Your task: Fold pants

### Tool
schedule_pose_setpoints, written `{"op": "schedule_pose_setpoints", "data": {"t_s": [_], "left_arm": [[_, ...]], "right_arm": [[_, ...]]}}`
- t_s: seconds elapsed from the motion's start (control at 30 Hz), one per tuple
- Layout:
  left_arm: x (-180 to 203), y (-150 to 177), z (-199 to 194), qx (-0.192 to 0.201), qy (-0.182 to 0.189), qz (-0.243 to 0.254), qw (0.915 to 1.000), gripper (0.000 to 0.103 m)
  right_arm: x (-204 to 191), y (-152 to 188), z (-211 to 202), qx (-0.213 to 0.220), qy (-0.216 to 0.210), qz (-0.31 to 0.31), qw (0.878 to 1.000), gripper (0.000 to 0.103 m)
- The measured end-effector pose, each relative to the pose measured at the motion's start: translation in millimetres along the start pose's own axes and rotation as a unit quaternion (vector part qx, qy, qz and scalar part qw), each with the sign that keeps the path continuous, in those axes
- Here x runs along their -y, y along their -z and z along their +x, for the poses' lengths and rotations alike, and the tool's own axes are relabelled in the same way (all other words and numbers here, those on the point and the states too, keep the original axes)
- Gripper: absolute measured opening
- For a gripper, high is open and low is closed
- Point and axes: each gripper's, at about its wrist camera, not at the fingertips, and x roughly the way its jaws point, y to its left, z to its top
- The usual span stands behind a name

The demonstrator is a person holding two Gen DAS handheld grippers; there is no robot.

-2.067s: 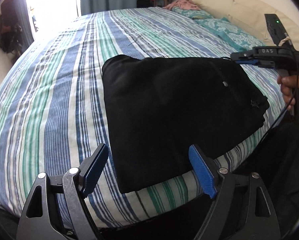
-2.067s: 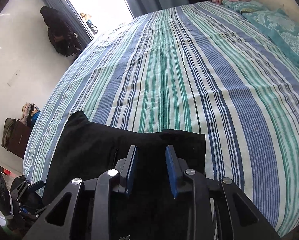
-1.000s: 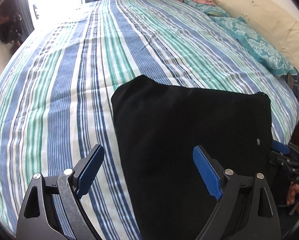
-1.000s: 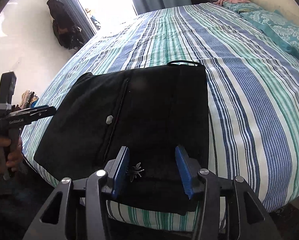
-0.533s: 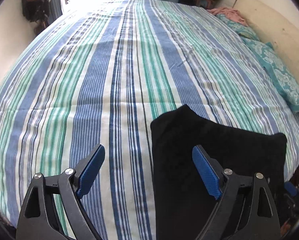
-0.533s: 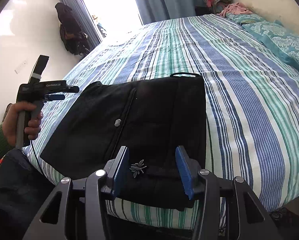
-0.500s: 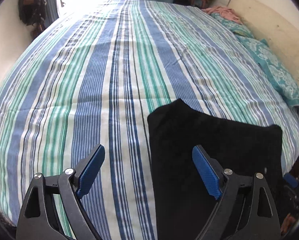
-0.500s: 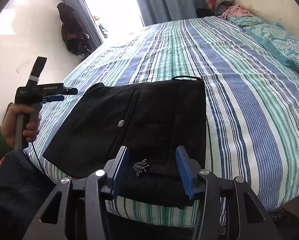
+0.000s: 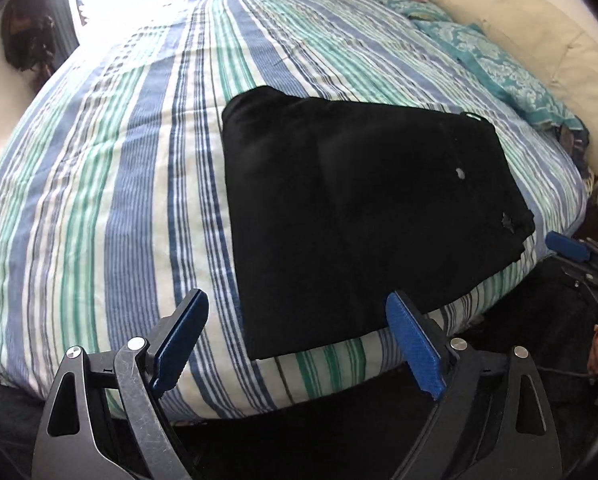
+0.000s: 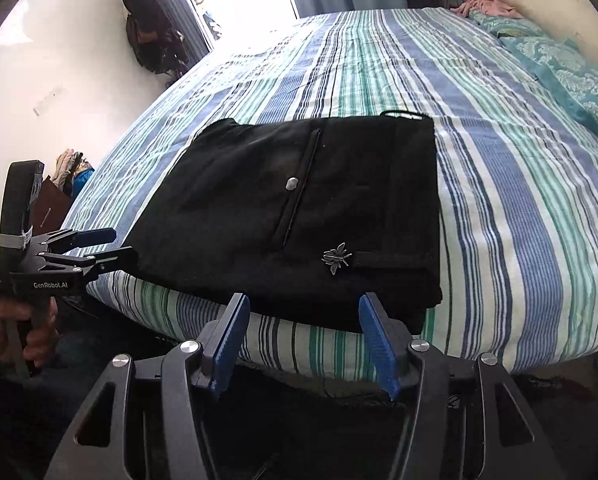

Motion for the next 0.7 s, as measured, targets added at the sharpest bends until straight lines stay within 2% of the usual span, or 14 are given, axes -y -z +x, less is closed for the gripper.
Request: {"op": "schedule_pose_setpoints", "data": {"t_s": [0.07,0.2,0.53,0.63,0.7], "left_arm": [[-3,-2,-4,0.007,-0.017,0.002,0.9998,0.093],[-11,-1,-4,0.007,-0.033,-0.004,0.9994,0.093],[-8,4,-10,0.014,-0.068,0.019,0.9974,0.093],[-12,5,-10,0.013,-0.065,0.013,0.9977,0.093],[-23,5,-8,0.008,-0.045,-0.005,0.9990,0.093]], "right_arm": [[2,5,-12,0.031,0.012,0.009,0.999,0.073],[11,6,-24,0.062,0.028,0.042,0.997,0.074],[8,6,-24,0.063,0.037,0.045,0.996,0.074],[6,7,-23,0.059,0.037,0.040,0.997,0.074],[5,7,-21,0.056,0.032,0.039,0.997,0.074]]}}
